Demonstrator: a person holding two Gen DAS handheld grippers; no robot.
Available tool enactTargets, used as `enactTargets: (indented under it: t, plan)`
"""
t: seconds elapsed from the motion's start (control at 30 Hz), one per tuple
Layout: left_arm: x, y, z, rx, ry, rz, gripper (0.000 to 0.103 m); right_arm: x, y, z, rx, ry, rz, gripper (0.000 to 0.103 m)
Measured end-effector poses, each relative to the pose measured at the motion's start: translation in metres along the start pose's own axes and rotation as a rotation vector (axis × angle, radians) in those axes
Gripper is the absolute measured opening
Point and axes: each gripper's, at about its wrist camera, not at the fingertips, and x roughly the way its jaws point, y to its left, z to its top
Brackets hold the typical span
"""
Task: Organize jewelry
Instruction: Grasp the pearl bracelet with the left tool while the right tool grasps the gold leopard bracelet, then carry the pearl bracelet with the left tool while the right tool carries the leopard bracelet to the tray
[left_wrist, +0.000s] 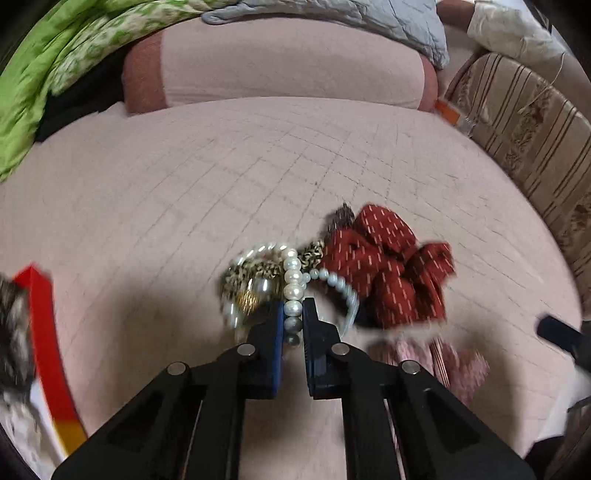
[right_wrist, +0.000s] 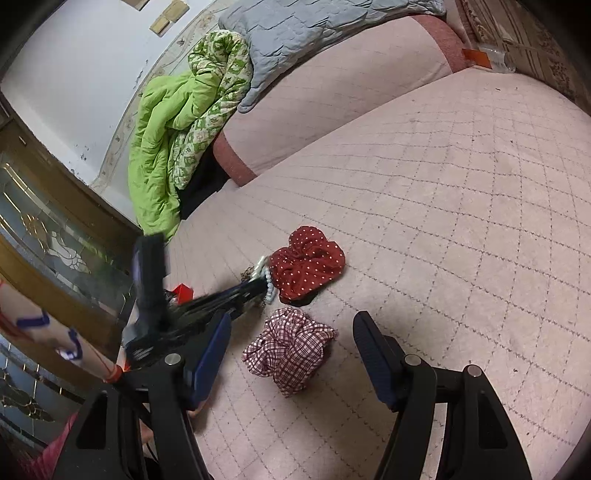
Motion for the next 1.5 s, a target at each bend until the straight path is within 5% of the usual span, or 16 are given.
enactTargets:
  t: [0.33, 0.47, 0.7, 0.8, 1.13, 1.33, 1.4, 1.5]
  plan:
    - [-0.097, 0.025, -0.083, -0.106, -0.083, -0.213, 0.009, 0.011, 0.015, -0.005, -0.040, 0.014, 0.007, 0.073]
    - [-0.105, 0.037, -0.092, -0.106, -0.111, -0.170, 0.009, 0.016, 0.024, -0.008, -0.070, 0.025, 0.025, 0.073]
    - [-0.101, 0.052, -0.092, -0.142, -0.118, -0.197, 0.009, 0.049, 0.058, -0.016, -0.149, 0.098, 0.099, 0.052]
    - [-0.097, 0.054, -0.094, -0.144, -0.111, -0.189, 0.009, 0.075, 0.067, -0.015, -0.166, 0.141, 0.047, 0.028]
    - [-0.092, 0.055, -0.095, -0.116, -0.103, -0.157, 0.009, 0.130, 0.060, 0.004, -0.197, 0.161, -0.161, 0.024]
    - [-0.088, 0.048, -0.094, -0.094, -0.098, -0.143, 0.009, 0.144, 0.064, -0.003, -0.286, 0.201, -0.200, 0.023]
    - [-0.087, 0.048, -0.094, -0.095, -0.098, -0.139, 0.009, 0.143, 0.065, -0.004, -0.302, 0.205, -0.201, 0.008]
    - [-0.088, 0.050, -0.093, -0.104, -0.107, -0.140, 0.009, 0.134, 0.068, -0.004, -0.326, 0.180, -0.191, 0.006]
